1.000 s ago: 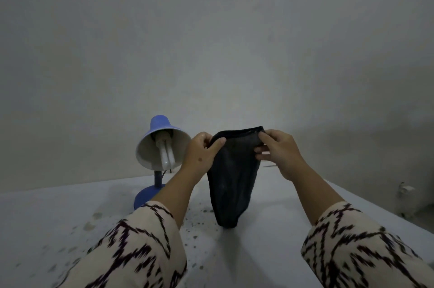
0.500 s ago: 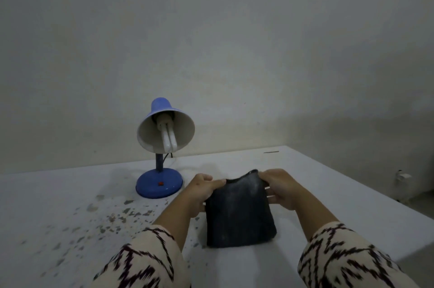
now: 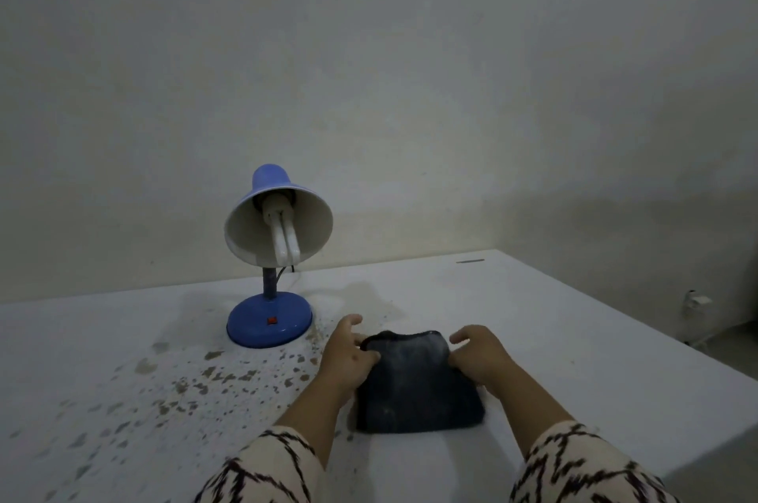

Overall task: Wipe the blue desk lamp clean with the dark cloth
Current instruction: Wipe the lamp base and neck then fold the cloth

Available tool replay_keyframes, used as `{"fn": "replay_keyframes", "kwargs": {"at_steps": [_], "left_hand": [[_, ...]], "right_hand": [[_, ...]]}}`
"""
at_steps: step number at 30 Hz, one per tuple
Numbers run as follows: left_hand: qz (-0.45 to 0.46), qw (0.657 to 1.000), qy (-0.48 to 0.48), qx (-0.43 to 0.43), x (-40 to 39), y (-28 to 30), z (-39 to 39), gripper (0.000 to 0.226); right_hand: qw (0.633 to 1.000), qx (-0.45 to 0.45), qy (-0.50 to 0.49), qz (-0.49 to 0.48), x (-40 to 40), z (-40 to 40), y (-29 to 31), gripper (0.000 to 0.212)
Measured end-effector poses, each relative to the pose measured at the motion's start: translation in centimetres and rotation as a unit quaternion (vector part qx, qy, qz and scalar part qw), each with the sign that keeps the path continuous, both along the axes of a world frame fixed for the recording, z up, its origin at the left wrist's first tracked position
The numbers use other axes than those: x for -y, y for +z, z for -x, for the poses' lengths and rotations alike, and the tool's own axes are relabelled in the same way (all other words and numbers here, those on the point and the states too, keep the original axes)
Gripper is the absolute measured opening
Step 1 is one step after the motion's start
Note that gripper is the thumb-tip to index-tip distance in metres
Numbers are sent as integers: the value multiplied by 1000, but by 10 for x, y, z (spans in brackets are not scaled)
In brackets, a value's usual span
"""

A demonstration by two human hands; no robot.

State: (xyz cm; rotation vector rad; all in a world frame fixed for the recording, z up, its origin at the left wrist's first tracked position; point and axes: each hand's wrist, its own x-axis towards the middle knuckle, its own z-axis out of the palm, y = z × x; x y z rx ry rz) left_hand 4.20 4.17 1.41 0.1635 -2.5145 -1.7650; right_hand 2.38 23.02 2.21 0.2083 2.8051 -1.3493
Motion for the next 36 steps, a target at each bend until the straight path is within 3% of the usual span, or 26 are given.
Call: {"fn": "replay_keyframes", "kwargs": {"at_steps": [1,4,7,8,11,13,18,21,25,29,36], "left_hand": [[49,999,5,21,-2,-2,2,63],[226,972,-8,69,-9,4,1,62],[272,957,-28,91,-13,14,0,56],[265,959,-29,97,-13,14,1,58],[195,974,-33,113,-11,10,3,64],[150,982,-34,108,-9,8,4,61],[59,992,-50,102,-3,9,10,58],[18,991,-39,126,-1,8,16,67],[-4,993,-33,116,4,13,27,61],[-5,999,-14,38,11,16,45,57],[95,992,-24,-77,18,13,73,56]], "right_hand": [[999,8,-7,-36,0,-1,-1,9],[994,60,4,-89,2,-5,0,26],[992,71,18,-104,5,-7,4,49],[991,75,25,-106,6,-7,4,51],[994,65,32,-78,8,0,-2,23],[996,55,38,-51,8,4,-5,27],[999,-9,41,-30,12,8,1,8],[998,-18,46,-38,16,17,1,8],[999,-26,40,-4,21,31,-1,7],[997,-44,26,56,28,53,2,11],[993,-112,4,44,40,91,4,7]]}}
